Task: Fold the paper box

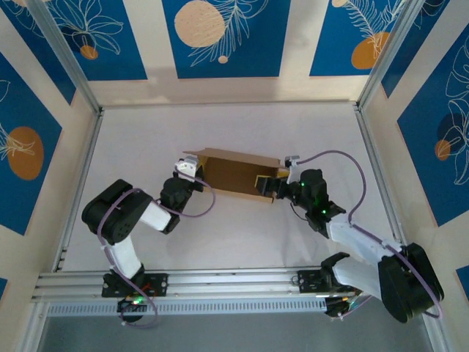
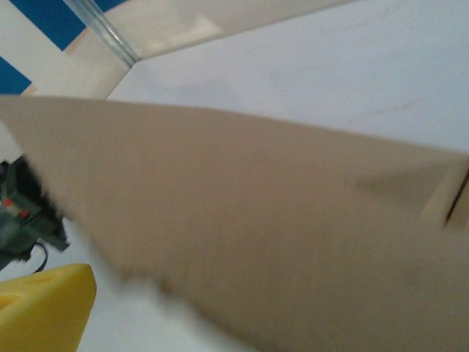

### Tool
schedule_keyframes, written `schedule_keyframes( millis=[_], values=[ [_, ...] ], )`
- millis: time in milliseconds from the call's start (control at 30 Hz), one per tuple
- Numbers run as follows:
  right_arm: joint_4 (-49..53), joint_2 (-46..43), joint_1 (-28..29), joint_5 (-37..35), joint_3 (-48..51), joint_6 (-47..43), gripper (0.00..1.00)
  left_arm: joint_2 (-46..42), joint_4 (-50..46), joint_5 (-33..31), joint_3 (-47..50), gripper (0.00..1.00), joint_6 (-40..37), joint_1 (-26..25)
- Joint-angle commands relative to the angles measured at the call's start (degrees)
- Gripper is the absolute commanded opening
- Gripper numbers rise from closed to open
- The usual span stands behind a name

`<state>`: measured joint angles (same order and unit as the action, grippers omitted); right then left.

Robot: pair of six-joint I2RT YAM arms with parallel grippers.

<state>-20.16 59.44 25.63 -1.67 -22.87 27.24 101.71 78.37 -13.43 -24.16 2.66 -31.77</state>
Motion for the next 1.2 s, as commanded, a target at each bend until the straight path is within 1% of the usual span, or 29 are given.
schedule_keyframes(
  millis=[0,67,133,200,267,333,367,400,467,500,533,600,633,667,700,767,800,867,933,967,1033,1167],
  values=[
    [8.92,-5.04,1.68,-1.02,0.86,3.22,0.97,-0.68,-2.51,-0.19,-0.8,0.02,1.12,-0.76],
    [14.22,-8.49,2.01,-2.88,0.24,3.99,0.95,-0.72,-2.53,-0.24,-0.8,0.02,1.21,-0.79],
    [23.76,-11.41,1.8,-3.06,-2.91,5.17,0.92,-0.89,-2.69,-0.1,-0.67,0.02,1.28,-0.77],
    [31.06,-13.12,1.85,-2.04,-5.9,5.07,0.87,-0.98,-2.86,-0.1,-0.58,0.02,1.43,-0.75],
    [33.78,-15.51,1.89,1.32,-6.36,4.83,0.79,-0.99,-3.04,0.02,-0.62,0.02,1.56,-0.8],
    [35.74,-18.67,2.12,5.18,-6.57,6.18,0.65,-0.98,-3.2,0.24,-0.71,0.02,1.55,-0.83],
    [37.12,-20.08,2.31,6.51,-7.17,7.08,0.62,-1.0,-3.35,0.3,-0.75,0.02,1.64,-0.8],
    [39.09,-21.5,2.32,8.0,-8.23,8.1,0.56,-1.05,-3.39,0.48,-0.85,0.02,1.71,-0.77],
    [43.02,-23.12,2.18,11.18,-11.35,9.43,0.48,-1.07,-3.4,0.55,-0.88,0.02,2.12,-0.82],
    [45.79,-23.27,2.15,11.68,-13.99,9.56,0.41,-1.14,-3.4,0.6,-0.88,0.02,2.43,-0.75],
    [48.07,-23.16,2.15,11.14,-16.58,9.6,0.31,-1.15,-3.4,0.73,-0.88,0.02,2.77,-0.8],
    [51.21,-22.24,1.86,9.02,-22.02,9.3,0.15,-1.54,-3.63,1.08,-0.97,0.02,3.58,-0.9],
    [51.89,-20.85,1.44,9.41,-24.99,8.48,0.07,-1.92,-3.97,1.28,-0.9,0.02,3.87,-0.86],
    [52.75,-18.92,1.16,9.71,-27.78,7.95,0.03,-2.34,-4.49,1.38,-0.97,0.02,4.15,-0.95],
    [53.68,-16.3,1.05,9.59,-30.96,7.74,0.0,-2.87,-5.14,1.54,-0.98,0.02,4.27,-1.09],
    [53.16,-11.19,1.06,9.84,-35.58,7.01,0.0,-3.67,-6.31,2.05,-1.13,0.03,4.53,-1.35],
    [53.58,-7.84,0.97,8.86,-37.91,6.85,0.0,-3.88,-7.03,2.47,-1.29,0.04,4.69,-1.45],
    [55.62,0.01,0.78,8.27,-43.65,5.7,0.0,-4.12,-8.12,3.44,-1.59,0.05,5.38,-1.56],
    [58.81,8.65,1.04,7.44,-49.94,6.37,0.0,-4.22,-8.81,3.87,-1.57,0.06,6.79,-1.79],
    [58.95,11.55,1.49,7.47,-51.61,6.55,0.0,-4.39,-9.36,4.25,-1.59,0.06,7.27,-1.84],
    [58.84,16.65,2.91,4.61,-54.01,7.14,0.0,-4.98,-11.36,4.82,-1.74,0.07,7.67,-2.31],
    [56.7,21.86,5.17,0.82,-54.27,8.59,0.0,-4.96,-12.32,4.73,-1.09,0.09,8.98,-3.37]
  ],
)
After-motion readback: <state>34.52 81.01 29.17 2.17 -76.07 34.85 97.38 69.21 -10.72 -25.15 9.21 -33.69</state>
